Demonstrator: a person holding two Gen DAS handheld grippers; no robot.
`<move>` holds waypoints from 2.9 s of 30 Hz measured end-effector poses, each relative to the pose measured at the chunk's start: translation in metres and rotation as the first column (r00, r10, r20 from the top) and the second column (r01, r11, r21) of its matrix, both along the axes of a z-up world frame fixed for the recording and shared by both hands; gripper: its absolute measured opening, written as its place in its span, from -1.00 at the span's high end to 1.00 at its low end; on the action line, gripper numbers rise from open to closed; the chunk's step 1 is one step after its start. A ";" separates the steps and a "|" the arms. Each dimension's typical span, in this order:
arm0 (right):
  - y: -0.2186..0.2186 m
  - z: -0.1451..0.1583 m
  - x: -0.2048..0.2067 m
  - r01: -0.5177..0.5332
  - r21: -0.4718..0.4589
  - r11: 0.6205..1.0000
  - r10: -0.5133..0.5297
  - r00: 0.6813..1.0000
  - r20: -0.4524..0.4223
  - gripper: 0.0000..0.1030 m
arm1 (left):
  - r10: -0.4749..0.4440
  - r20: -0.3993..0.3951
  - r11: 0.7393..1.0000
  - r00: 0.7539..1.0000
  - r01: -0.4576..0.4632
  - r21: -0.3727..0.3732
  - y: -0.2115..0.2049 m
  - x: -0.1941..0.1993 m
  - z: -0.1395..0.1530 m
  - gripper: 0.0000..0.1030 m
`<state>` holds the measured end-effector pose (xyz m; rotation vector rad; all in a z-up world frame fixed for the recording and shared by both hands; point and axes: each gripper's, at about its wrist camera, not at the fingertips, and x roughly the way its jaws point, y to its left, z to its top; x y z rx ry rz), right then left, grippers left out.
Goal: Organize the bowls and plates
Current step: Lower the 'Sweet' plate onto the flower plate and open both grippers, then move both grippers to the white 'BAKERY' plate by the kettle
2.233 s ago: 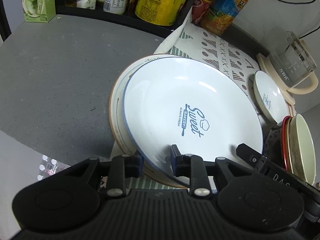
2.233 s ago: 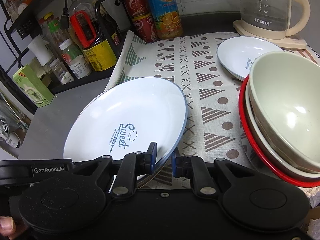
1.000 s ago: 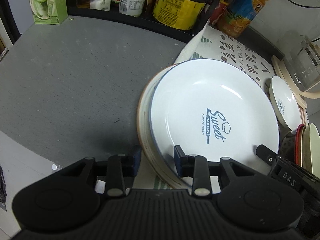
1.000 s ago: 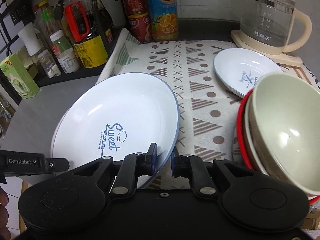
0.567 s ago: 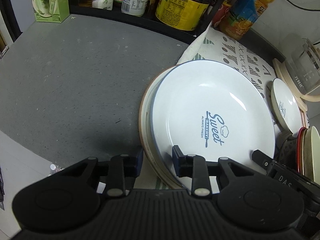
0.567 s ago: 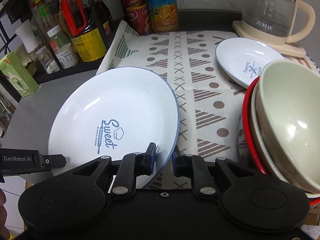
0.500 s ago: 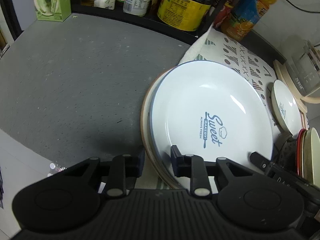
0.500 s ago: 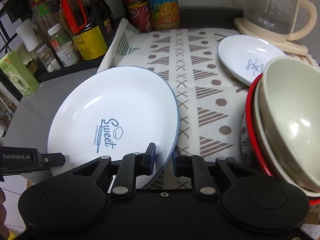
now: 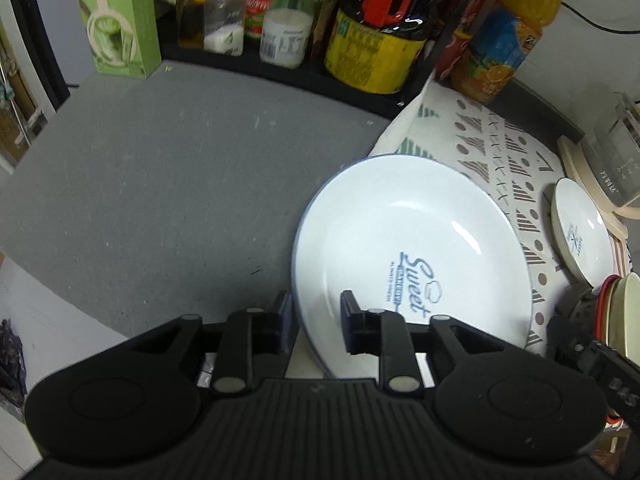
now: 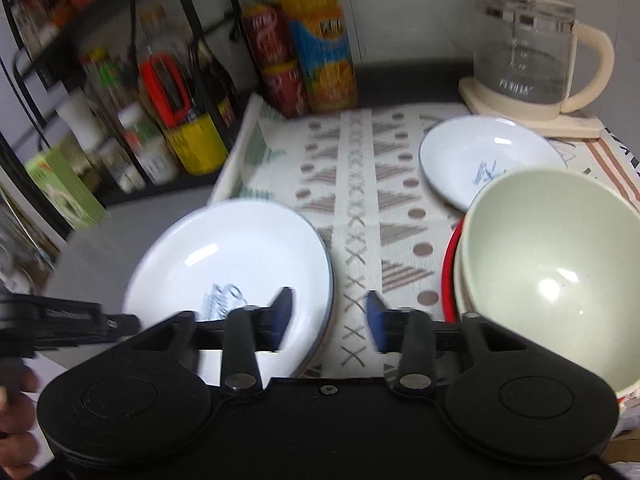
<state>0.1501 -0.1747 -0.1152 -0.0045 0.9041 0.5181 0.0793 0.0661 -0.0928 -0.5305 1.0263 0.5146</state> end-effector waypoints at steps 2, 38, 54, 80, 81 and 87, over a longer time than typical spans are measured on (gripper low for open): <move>-0.007 0.010 -0.005 -0.011 0.023 1.000 0.010 1.000 0.024 -0.08 | -0.001 0.010 1.000 1.000 0.001 0.013 -0.007 0.001 0.006 0.34; -0.173 0.071 -0.043 0.200 0.127 0.972 -0.218 0.963 0.155 -0.97 | -0.122 0.151 0.991 0.981 0.112 0.076 -0.144 -0.015 0.072 -0.73; -0.188 0.079 -0.012 0.313 0.174 0.933 -0.334 0.937 0.102 -0.97 | -0.175 0.171 0.984 0.970 0.168 0.052 -0.150 0.021 0.071 -0.73; -0.188 0.048 0.094 0.439 0.178 0.881 -0.431 0.898 -0.087 -0.56 | -0.306 0.197 0.946 0.931 0.321 -0.050 -0.148 0.149 0.049 -0.66; -0.187 0.046 0.099 0.441 0.181 0.879 -0.430 0.897 -0.099 -0.56 | -0.310 0.199 0.944 0.930 0.326 -0.055 -0.148 0.154 0.047 -0.65; -0.179 0.034 0.125 0.452 0.162 0.877 -0.433 0.891 -0.139 -0.55 | -0.328 0.181 0.934 0.927 0.347 -0.086 -0.146 0.182 0.034 -0.46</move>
